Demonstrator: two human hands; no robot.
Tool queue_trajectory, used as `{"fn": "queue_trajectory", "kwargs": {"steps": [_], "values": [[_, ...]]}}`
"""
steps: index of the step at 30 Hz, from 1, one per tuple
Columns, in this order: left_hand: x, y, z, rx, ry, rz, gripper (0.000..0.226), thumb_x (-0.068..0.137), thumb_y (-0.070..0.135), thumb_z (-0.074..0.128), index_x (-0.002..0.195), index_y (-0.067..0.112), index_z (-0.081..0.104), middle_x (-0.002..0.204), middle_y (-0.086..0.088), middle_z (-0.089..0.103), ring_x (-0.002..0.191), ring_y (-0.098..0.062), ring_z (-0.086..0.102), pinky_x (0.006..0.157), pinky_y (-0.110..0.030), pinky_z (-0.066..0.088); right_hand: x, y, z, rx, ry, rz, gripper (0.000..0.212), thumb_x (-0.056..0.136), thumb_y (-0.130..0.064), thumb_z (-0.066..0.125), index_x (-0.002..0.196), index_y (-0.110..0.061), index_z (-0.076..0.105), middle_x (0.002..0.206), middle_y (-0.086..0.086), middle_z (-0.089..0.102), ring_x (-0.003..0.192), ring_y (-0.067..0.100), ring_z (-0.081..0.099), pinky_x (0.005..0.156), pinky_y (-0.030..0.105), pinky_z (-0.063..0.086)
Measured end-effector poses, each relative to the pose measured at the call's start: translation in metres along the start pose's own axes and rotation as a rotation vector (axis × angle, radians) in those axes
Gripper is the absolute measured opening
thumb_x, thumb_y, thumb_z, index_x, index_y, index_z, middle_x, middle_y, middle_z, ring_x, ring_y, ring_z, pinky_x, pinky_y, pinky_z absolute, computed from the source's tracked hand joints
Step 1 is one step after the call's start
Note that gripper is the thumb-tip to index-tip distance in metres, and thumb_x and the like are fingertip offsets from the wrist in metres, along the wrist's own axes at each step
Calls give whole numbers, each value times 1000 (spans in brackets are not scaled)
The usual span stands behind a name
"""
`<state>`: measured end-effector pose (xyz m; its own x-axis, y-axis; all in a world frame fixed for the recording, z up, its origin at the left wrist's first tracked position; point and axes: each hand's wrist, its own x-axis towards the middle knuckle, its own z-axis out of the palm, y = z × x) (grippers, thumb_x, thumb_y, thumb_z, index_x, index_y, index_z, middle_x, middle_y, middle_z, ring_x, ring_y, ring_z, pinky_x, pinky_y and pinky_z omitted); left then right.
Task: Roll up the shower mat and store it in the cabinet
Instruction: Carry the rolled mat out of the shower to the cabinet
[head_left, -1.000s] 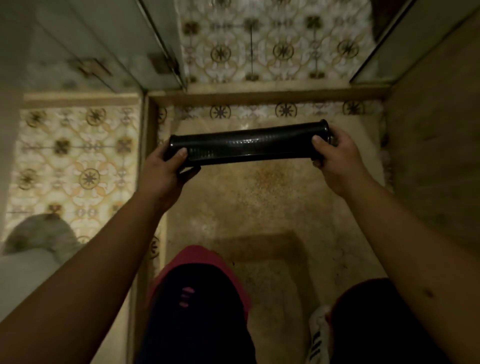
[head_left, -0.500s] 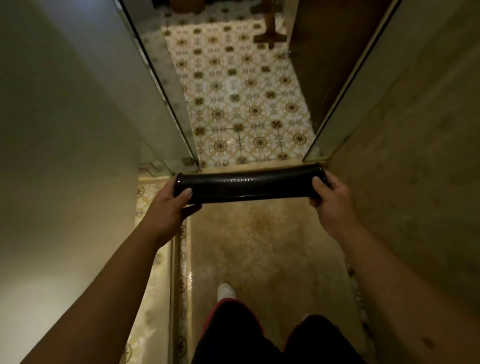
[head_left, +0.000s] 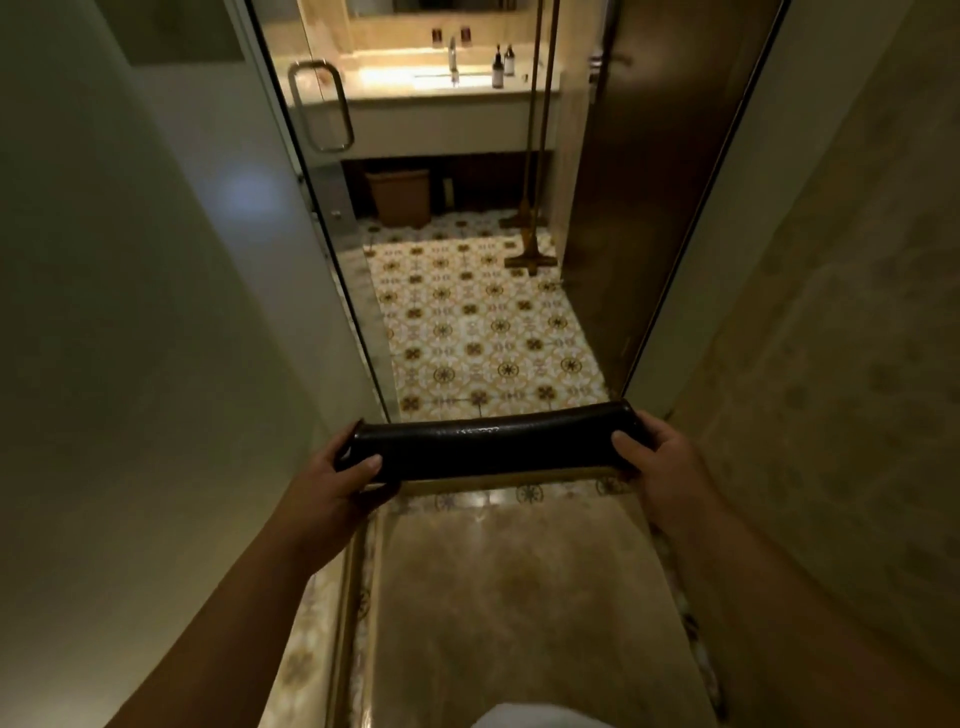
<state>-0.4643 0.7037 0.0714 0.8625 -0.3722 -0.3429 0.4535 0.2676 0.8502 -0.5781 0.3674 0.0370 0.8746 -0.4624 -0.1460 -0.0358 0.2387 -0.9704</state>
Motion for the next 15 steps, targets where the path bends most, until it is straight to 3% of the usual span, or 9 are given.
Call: {"fn": "queue_trajectory", "kwargs": {"steps": [4, 7, 11, 15], "values": [[-1, 5, 24, -31, -12, 18, 59, 87, -12, 49, 141, 13, 44, 140, -15, 47, 112, -34, 59, 80, -42, 58, 7, -13, -23, 8, -11, -13, 38, 84, -9, 66, 120, -22, 65, 105, 0, 73, 94, 23, 69, 71, 36, 58], [2, 6, 41, -46, -26, 27, 64, 81, -12, 53, 139, 13, 45, 137, -16, 49, 110, -35, 59, 82, -44, 57, 13, -24, -39, -5, -16, -20, 38, 84, -8, 66, 116, -28, 65, 107, 0, 72, 95, 25, 69, 75, 43, 57], [8, 3, 63, -22, -36, 64, 68, 72, -5, 60, 136, 15, 49, 128, -12, 57, 103, -32, 64, 78, -41, 59, 20, -46, -57, -23, -41, -48, 38, 86, -4, 63, 115, -27, 65, 97, -6, 74, 83, 14, 69, 61, 26, 54], [16, 1, 80, 28, -29, 125, 65, 72, 2, 65, 133, 21, 53, 125, -7, 61, 100, -28, 68, 72, -36, 59, 29, -65, -70, -26, -32, -51, 34, 87, -3, 61, 109, -28, 62, 96, -5, 73, 84, 14, 69, 59, 25, 53]]}}
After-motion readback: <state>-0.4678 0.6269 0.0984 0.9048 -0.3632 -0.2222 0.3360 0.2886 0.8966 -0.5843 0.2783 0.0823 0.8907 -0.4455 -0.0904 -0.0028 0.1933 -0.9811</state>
